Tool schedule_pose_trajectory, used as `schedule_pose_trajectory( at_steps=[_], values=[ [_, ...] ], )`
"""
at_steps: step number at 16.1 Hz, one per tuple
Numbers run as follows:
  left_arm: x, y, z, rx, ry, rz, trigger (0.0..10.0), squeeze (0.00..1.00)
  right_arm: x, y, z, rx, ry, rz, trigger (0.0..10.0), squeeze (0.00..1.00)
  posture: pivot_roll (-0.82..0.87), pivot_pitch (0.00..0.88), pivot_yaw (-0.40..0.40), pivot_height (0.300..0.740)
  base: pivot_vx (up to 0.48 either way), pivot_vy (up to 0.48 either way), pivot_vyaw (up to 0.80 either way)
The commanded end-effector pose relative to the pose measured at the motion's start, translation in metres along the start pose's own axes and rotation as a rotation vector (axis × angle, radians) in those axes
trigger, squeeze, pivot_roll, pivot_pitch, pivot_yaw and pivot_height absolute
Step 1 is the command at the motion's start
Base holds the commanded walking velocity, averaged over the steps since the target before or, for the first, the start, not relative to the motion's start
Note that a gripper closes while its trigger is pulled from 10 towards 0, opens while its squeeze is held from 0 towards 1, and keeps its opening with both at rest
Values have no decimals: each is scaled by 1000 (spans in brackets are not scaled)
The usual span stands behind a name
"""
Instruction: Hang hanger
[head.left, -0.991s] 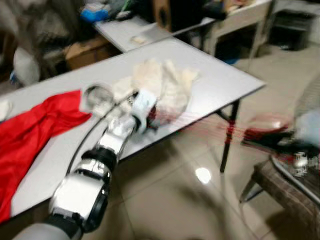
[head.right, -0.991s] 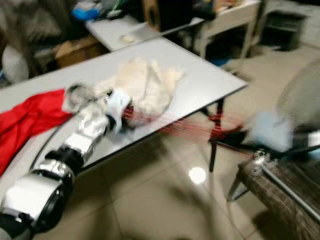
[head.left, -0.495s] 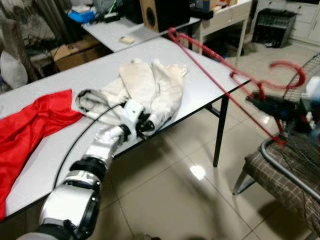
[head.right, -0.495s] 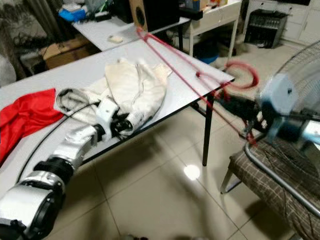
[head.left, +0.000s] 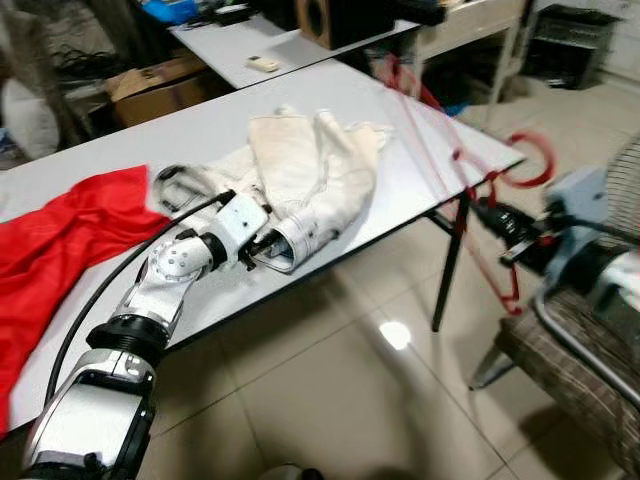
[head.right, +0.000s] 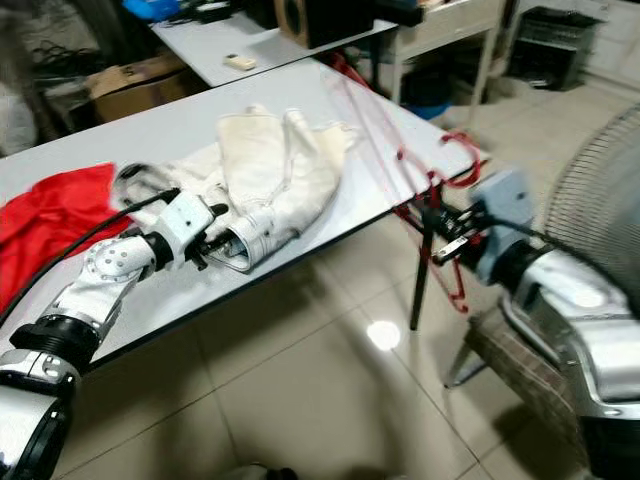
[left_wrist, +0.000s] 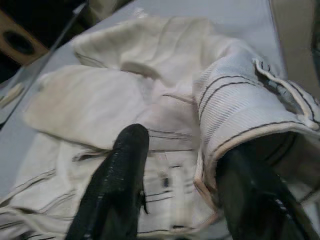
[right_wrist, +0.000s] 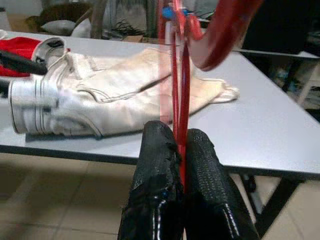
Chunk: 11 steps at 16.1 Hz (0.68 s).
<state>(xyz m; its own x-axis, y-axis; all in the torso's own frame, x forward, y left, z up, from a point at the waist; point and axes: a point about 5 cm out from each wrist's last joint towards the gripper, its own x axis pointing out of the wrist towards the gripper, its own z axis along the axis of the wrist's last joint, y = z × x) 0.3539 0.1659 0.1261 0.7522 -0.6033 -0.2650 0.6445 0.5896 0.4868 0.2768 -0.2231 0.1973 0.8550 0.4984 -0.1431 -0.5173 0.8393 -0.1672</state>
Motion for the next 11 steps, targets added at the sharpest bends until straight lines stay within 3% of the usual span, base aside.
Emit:
schedule_pose_trajectory(
  at_steps=[1,4,6,11],
  values=[
    [-3,-5,-4,-7,19,-52,10000,1000,3,3,8,0,-29,0,10000,0,-102,0,129,740,0,0,0],
    [-16,-5,-8,-1,60,-132,10000,1000,7,7,12,-12,-55,-6,10000,0,-108,0,135,740,0,0,0],
    [-26,-1,-7,-101,18,-136,10000,1000,9,15,13,-6,-64,22,10000,0,-111,0,135,740,0,0,0],
    [-53,5,-13,-179,-4,-147,10000,1000,19,25,8,21,-35,75,10000,0,-102,0,120,740,0,0,0]
  ],
)
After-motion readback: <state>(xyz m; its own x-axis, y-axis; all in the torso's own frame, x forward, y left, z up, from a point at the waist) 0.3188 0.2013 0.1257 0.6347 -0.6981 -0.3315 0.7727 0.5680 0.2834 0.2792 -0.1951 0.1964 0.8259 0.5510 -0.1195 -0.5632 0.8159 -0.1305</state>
